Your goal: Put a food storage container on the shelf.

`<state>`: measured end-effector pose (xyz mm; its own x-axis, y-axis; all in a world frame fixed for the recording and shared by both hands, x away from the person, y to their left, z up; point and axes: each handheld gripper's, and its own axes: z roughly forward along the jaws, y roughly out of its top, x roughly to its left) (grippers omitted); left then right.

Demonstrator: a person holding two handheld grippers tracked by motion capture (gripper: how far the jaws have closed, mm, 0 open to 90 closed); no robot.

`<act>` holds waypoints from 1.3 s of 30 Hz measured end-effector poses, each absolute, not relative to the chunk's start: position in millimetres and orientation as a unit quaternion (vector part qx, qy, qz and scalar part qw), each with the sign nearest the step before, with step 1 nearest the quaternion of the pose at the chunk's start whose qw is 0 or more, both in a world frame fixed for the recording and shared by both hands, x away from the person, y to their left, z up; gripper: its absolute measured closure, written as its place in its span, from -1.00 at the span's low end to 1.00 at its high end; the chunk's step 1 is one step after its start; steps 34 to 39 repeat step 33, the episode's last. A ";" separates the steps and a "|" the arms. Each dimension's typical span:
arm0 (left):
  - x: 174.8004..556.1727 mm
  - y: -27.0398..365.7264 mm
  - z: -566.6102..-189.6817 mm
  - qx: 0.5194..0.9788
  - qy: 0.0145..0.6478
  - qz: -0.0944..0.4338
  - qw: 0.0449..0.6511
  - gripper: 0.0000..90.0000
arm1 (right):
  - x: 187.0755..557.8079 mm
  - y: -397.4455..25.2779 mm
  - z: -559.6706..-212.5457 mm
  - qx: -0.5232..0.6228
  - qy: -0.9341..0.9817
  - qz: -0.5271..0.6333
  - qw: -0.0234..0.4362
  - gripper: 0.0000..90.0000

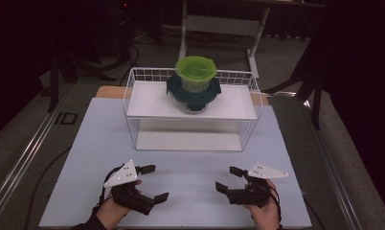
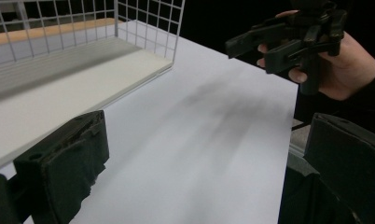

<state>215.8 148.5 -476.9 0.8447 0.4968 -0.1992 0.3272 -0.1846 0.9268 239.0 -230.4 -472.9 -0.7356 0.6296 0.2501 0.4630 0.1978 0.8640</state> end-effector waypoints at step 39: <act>213.9 164.2 -503.7 0.762 0.280 0.113 0.574 -1.00 | 232.1 -273.9 -502.4 0.367 0.782 0.490 0.120 -0.67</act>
